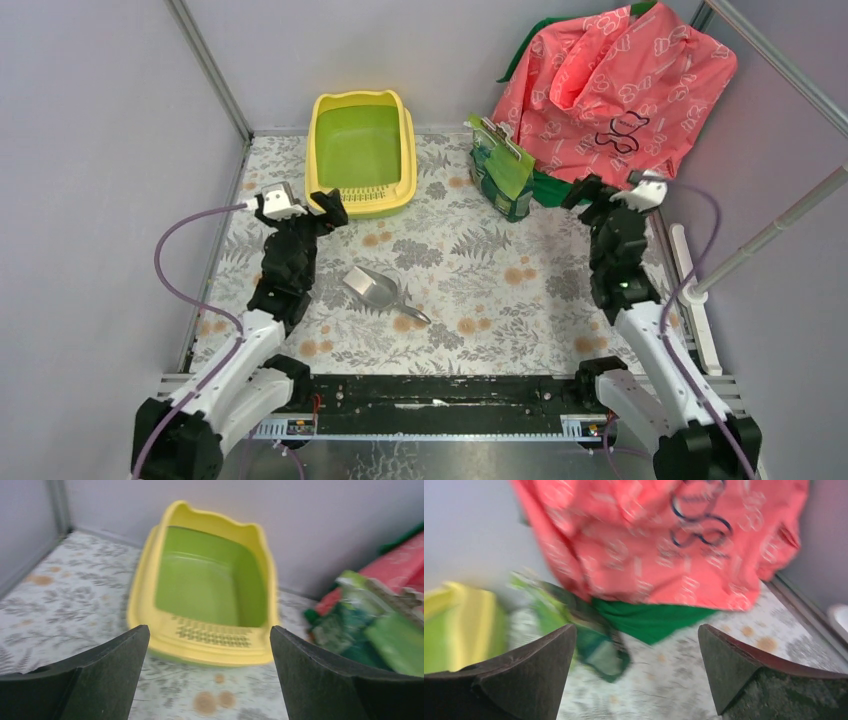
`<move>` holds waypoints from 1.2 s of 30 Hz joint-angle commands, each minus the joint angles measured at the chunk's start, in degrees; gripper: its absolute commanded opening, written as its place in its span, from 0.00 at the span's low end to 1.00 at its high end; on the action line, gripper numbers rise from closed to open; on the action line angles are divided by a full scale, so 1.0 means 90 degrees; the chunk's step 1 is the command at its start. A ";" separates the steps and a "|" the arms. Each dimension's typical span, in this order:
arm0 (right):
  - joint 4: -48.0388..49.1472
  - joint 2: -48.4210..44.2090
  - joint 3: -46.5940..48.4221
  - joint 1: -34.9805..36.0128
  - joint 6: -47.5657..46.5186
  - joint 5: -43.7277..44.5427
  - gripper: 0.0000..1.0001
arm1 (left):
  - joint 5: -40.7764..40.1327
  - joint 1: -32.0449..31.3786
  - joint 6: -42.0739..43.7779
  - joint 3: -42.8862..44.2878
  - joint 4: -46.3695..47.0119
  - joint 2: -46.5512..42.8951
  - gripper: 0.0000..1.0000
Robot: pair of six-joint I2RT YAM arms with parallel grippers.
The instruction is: Fill the litter box with clean litter
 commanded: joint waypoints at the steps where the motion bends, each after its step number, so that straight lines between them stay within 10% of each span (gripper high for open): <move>1: -0.3354 -0.0992 0.1522 0.0046 0.1055 -0.1556 1.00 | -0.0289 -0.0865 -0.0746 0.0819 -0.1864 -0.0619 0.99; 11: -0.3858 -0.0904 0.3053 0.0046 0.1876 -0.5364 1.00 | 0.1620 -0.1394 -0.1922 0.3466 -0.4371 -0.0320 0.99; 24: -0.5255 0.1996 0.5343 0.0217 -0.0032 -0.2875 0.85 | 0.2311 -0.0579 -0.2398 0.4275 -0.5146 0.1600 0.99; 36: -0.2691 0.3721 0.4782 0.0412 -0.1282 -0.2655 0.80 | 0.2786 -0.0410 -0.2393 0.4203 -0.5378 0.1853 0.99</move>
